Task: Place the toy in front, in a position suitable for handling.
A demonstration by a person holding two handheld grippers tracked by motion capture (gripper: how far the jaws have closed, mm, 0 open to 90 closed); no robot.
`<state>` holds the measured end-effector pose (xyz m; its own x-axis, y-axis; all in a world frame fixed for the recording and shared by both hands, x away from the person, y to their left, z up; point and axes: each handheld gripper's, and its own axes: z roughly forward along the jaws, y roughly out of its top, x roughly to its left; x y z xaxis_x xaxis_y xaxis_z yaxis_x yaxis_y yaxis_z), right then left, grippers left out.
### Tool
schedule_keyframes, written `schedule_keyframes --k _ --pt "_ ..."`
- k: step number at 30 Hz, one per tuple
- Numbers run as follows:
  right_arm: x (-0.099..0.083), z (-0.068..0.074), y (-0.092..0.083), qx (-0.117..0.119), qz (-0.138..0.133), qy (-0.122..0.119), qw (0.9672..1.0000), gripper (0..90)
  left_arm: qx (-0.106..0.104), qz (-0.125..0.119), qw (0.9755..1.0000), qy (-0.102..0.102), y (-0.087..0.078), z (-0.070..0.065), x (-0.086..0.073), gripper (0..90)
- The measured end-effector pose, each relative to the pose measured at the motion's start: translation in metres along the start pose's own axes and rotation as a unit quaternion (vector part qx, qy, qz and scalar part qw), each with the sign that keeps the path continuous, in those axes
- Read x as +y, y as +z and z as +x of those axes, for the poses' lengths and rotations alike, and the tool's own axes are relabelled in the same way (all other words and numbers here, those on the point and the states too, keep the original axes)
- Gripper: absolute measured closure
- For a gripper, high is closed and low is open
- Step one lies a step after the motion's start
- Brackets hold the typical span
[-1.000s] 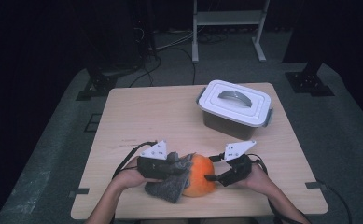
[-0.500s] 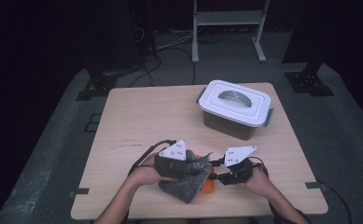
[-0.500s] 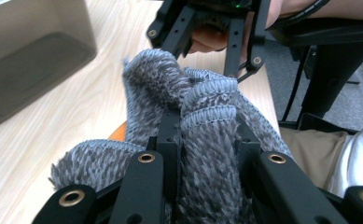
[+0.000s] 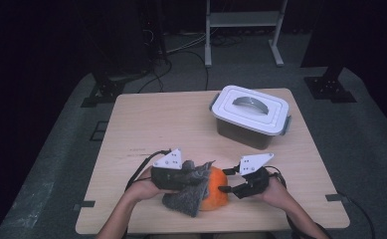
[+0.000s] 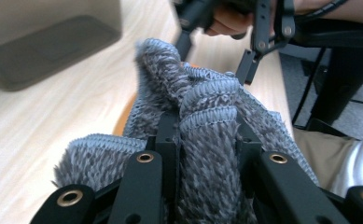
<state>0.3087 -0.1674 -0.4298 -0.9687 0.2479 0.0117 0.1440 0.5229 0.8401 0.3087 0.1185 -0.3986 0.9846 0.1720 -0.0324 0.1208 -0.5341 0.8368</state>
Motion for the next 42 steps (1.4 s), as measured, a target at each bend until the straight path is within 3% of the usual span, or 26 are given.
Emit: schedule_keyframes --k 5,8,12,13,14,15,16,17,21,24,28,33,36,38,39,40,41,42 --pt "0.002 -0.002 0.002 0.018 -0.005 0.011 0.9998 24.0 -0.018 0.003 0.9998 0.010 0.003 -0.009 0.003 70.5" --pt "0.003 -0.001 0.005 0.032 -0.001 0.010 0.9994 24.8 -0.033 0.008 0.9993 0.017 0.007 -0.014 0.004 70.4" --pt "0.001 0.002 0.007 0.032 0.006 0.007 0.9994 38.3 -0.030 0.001 0.9993 0.020 0.005 -0.015 0.009 70.3" --pt "0.002 0.004 0.005 0.025 0.007 -0.004 0.9996 45.0 -0.035 -0.006 0.9991 0.023 0.006 -0.015 0.016 70.4" --pt "0.002 0.004 0.005 0.025 0.007 -0.004 0.9996 45.0 -0.035 -0.006 0.9991 0.023 0.006 -0.015 0.016 70.3" --pt "0.004 0.006 0.004 0.020 0.010 -0.024 0.9995 50.8 -0.032 0.005 0.9989 0.035 0.011 -0.016 0.022 70.3" --pt "0.004 0.006 0.004 0.020 0.010 -0.024 0.9995 50.8 -0.032 0.005 0.9989 0.035 0.011 -0.016 0.022 70.3" --pt "0.005 0.008 0.002 0.007 0.017 -0.044 0.9989 54.4 -0.030 0.012 0.9985 0.045 0.015 -0.015 0.028 70.3" --pt "0.005 0.005 -0.004 -0.019 0.009 -0.056 0.9982 55.8 -0.024 0.012 0.9985 0.048 0.018 -0.012 0.034 70.3" --pt "0.007 0.005 -0.007 -0.033 0.014 -0.067 0.9971 56.2 -0.017 0.017 0.9986 0.048 0.018 -0.009 0.035 70.4" --pt "0.005 0.003 -0.008 -0.032 0.016 -0.070 0.9969 56.7 -0.005 0.027 0.9988 0.041 0.012 -0.003 0.026 70.4" --pt "0.004 0.002 -0.008 -0.030 0.018 -0.075 0.9966 56.6 0.021 0.017 0.9996 0.010 -0.009 0.007 0.009 70.2" --pt "0.005 0.002 -0.008 -0.031 0.021 -0.080 0.9961 56.5 0.024 0.010 0.9997 -0.002 -0.013 0.010 0.006 70.2" --pt "0.006 0.002 -0.007 -0.033 0.019 -0.080 0.9961 52.2 0.014 0.015 0.9998 -0.004 -0.011 0.009 0.004 70.2" --pt "0.007 0.001 -0.005 -0.029 0.021 -0.067 0.9971 40.8 0.008 0.018 0.9998 -0.002 -0.006 0.005 0.003 70.3" --pt "0.007 0.001 -0.005 -0.029 0.021 -0.067 0.9971 40.8 0.008 0.018 0.9998 -0.002 -0.006 0.005 0.003 70.3" --pt "0.006 -0.002 -0.005 -0.017 0.022 -0.043 0.9987 31.8 0.002 0.016 0.9999 -0.006 -0.005 0.003 0.001 70.3" --pt "0.006 -0.002 -0.005 -0.017 0.022 -0.043 0.9987 31.8 0.002 0.016 0.9999 -0.006 -0.005 0.003 0.001 70.3"
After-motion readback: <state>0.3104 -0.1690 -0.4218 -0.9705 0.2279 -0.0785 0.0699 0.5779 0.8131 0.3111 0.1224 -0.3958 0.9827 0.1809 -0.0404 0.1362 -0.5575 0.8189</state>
